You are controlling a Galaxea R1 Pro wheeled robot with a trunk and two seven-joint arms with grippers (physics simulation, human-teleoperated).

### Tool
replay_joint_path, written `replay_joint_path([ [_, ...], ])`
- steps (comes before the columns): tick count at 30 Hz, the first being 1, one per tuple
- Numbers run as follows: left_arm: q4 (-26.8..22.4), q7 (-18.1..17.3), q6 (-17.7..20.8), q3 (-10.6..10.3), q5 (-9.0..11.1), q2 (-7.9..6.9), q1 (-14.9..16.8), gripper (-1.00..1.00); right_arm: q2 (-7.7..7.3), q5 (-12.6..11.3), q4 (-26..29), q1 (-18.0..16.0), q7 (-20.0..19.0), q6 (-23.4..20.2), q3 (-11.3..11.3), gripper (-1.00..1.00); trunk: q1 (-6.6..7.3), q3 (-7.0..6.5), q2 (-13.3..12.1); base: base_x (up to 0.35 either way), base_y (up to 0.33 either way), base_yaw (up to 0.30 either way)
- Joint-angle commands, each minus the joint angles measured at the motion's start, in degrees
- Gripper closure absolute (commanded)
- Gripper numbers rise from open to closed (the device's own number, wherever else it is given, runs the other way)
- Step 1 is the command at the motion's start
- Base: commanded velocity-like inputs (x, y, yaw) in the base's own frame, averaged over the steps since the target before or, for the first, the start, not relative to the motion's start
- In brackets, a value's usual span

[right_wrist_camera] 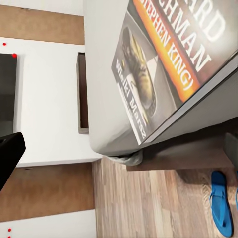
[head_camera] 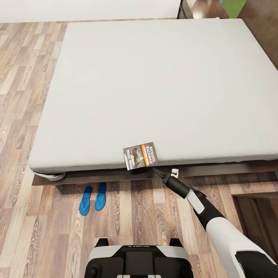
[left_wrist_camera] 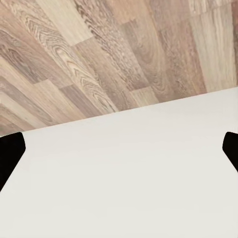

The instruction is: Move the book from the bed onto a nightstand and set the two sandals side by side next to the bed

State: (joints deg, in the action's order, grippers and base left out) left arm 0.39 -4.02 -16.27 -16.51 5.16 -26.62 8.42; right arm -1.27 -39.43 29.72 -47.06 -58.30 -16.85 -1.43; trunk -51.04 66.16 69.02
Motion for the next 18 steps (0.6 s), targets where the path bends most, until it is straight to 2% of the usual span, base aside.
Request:
replay_joint_path([
  [1, 0.1, -0.3, -0.2, -0.4, 0.6, -0.01, 0.0, -1.00, -0.04, -0.6, 0.0, 0.0, -0.1, -0.6, -0.2, -1.00, 0.00, 0.02, 0.0, 0.000, 0.023, 0.000],
  [18, 0.1, -0.3, -0.2, -0.4, 0.6, -0.01, 0.0, -1.00, -0.05, -0.6, 0.0, 0.0, -0.1, -0.6, -0.1, -1.00, 0.00, 0.02, 0.0, 0.000, 0.070, 0.000],
])
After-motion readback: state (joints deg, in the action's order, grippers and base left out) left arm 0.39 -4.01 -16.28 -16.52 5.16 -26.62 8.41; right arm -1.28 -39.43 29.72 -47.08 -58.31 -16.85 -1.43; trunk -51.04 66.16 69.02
